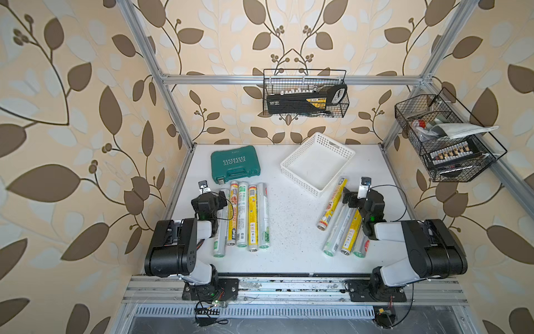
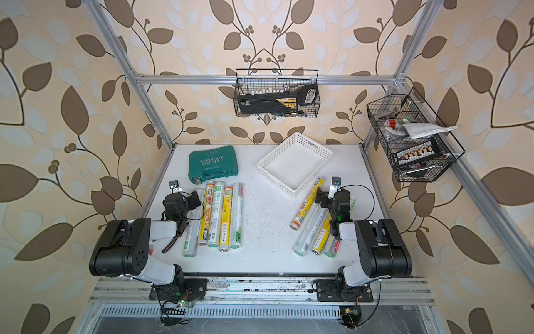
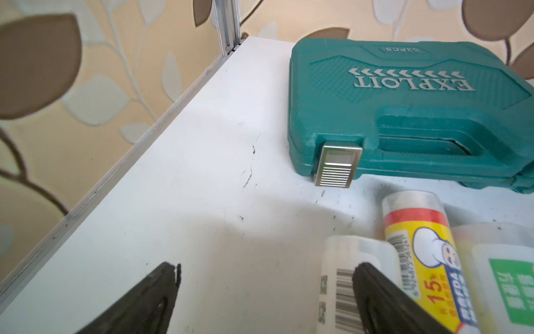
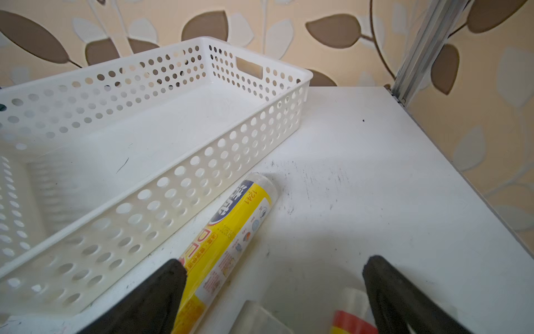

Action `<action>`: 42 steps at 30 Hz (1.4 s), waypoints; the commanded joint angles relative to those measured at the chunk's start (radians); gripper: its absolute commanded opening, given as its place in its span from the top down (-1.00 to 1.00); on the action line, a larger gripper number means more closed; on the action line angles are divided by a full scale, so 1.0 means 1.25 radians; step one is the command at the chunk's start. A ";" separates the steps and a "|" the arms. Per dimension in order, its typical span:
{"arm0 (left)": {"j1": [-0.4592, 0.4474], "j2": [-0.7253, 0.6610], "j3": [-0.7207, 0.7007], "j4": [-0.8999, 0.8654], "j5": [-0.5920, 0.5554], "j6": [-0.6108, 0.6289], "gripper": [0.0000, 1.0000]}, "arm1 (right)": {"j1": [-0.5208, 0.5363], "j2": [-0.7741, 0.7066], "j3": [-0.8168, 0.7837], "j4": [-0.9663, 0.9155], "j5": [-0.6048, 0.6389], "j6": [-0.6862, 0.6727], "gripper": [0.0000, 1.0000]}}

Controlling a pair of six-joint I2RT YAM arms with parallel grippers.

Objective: Put the plastic wrap into the basket
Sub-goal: Move the basket to the center of the board.

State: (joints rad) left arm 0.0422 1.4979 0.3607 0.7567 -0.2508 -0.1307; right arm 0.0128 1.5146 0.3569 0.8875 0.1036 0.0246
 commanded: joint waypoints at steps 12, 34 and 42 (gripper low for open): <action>0.004 -0.006 0.009 0.003 0.015 0.011 -0.98 | 0.003 0.007 -0.001 -0.004 -0.010 -0.009 -0.99; -0.117 -0.258 0.236 -0.481 -0.006 -0.201 -0.98 | 0.003 -0.201 0.426 -0.876 -0.058 0.490 -0.99; -0.122 -0.192 0.435 -0.758 0.336 -0.264 -0.98 | 0.059 0.024 0.651 -1.105 -0.228 0.529 -0.85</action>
State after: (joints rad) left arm -0.1055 1.2327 0.8242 -0.0002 -0.0269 -0.4217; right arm 0.0628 1.4723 1.1168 -0.2958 -0.1024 0.6216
